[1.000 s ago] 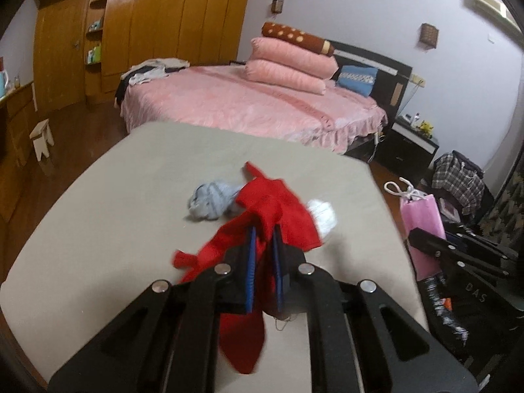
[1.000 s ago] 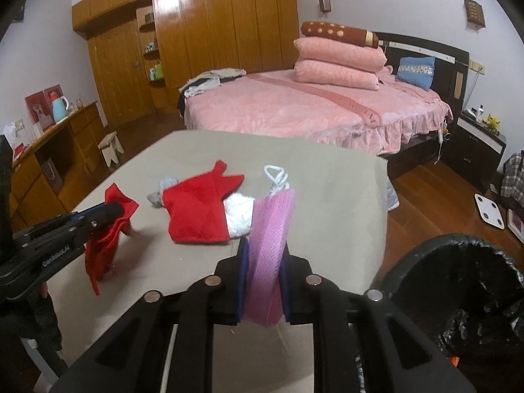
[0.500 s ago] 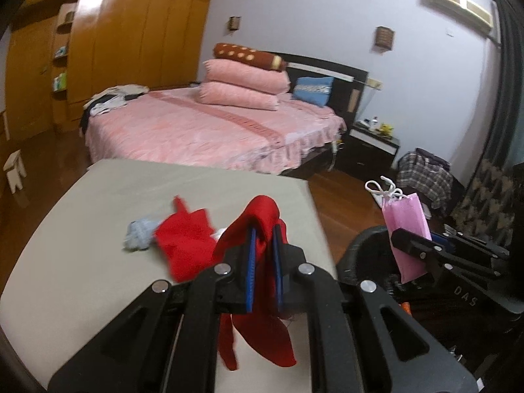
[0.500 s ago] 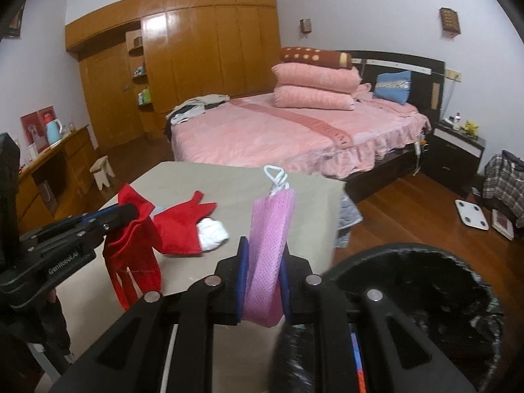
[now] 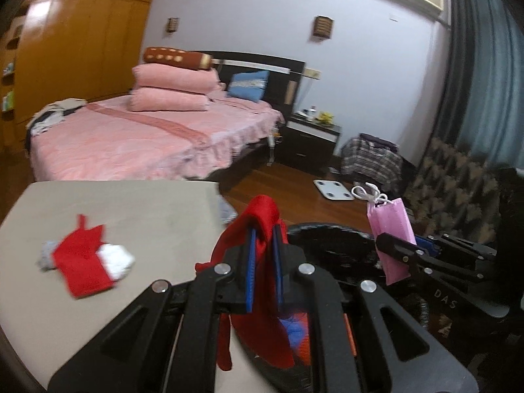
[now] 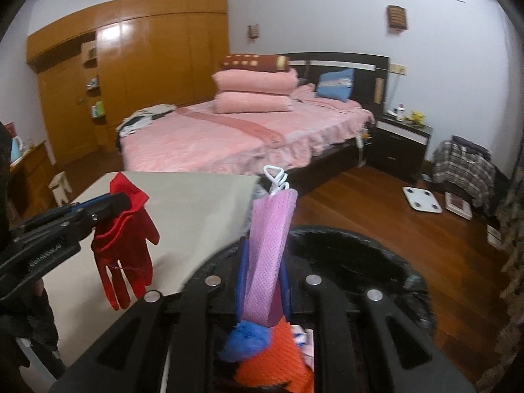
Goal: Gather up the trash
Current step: 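Carry the red glove and pink mesh bag over the bin and open both tools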
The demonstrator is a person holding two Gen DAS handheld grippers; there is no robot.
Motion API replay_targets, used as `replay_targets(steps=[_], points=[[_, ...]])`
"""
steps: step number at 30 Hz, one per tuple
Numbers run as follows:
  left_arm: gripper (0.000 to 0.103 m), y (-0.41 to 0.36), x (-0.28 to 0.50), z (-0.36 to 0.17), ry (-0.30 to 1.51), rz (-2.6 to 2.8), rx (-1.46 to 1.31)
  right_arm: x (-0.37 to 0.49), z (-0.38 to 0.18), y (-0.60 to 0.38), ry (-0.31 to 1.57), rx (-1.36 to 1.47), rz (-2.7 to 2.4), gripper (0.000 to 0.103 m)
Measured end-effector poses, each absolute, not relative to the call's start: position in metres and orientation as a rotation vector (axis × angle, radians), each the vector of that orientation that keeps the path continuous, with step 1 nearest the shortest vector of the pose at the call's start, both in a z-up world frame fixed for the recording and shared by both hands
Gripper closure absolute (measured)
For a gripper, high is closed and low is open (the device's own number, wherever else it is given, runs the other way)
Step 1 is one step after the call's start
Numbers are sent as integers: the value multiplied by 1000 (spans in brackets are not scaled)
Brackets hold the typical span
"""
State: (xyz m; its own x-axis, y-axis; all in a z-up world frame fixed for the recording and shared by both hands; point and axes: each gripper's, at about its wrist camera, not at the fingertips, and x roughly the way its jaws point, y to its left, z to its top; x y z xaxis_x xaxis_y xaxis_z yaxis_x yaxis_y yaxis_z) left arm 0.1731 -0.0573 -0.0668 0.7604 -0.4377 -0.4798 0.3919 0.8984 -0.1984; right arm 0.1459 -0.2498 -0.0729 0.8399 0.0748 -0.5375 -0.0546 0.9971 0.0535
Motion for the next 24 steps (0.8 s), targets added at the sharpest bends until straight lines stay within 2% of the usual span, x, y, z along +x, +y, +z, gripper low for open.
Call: replay_targets(steps=[11, 13, 14, 15, 17, 18, 24], points=[[93, -131, 185, -85, 566, -587, -58, 142, -84, -306, 579, 58, -30, 85], [85, -138, 186, -89, 581, -620, -63, 143, -88, -312, 583, 62, -38, 82], [72, -142, 189, -93, 599, -648, -72, 142, -90, -315, 585, 64, -42, 82], [59, -143, 190, -95, 608, -661, -77, 142, -92, -317, 588, 61, -48, 78], [50, -144, 191, -100, 625, -680, -85, 143, -96, -323, 596, 63, -59, 67], [47, -144, 192, -102, 632, -685, -86, 142, -97, -325, 596, 66, -62, 60], [36, -127, 189, -111, 656, -655, -49, 137, -101, -328, 588, 66, -67, 34]])
